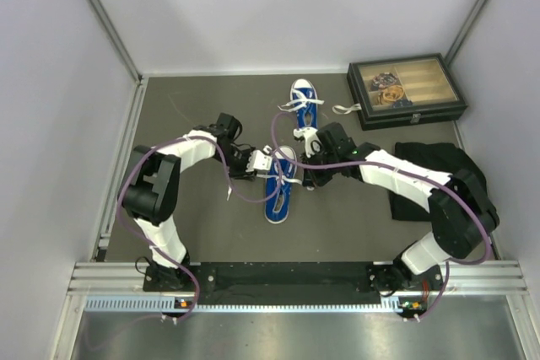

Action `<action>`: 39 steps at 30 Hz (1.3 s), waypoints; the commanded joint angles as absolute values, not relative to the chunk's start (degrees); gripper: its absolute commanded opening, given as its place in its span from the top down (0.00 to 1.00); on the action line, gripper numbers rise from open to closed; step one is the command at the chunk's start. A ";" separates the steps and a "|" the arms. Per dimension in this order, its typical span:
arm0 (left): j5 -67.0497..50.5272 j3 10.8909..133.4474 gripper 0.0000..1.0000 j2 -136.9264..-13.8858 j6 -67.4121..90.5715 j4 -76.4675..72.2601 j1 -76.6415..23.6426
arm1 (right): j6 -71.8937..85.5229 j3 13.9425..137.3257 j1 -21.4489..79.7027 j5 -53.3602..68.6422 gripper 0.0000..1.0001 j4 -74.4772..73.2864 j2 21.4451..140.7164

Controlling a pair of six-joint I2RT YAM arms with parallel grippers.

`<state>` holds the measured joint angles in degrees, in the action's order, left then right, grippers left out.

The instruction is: Tie the shoes

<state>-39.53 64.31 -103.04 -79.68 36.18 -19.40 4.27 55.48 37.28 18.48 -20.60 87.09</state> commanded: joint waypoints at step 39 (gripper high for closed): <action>-52.47 59.68 1.00 -85.35 -62.14 29.79 -26.10 | 11.07 54.58 34.63 14.42 1.00 -16.08 84.38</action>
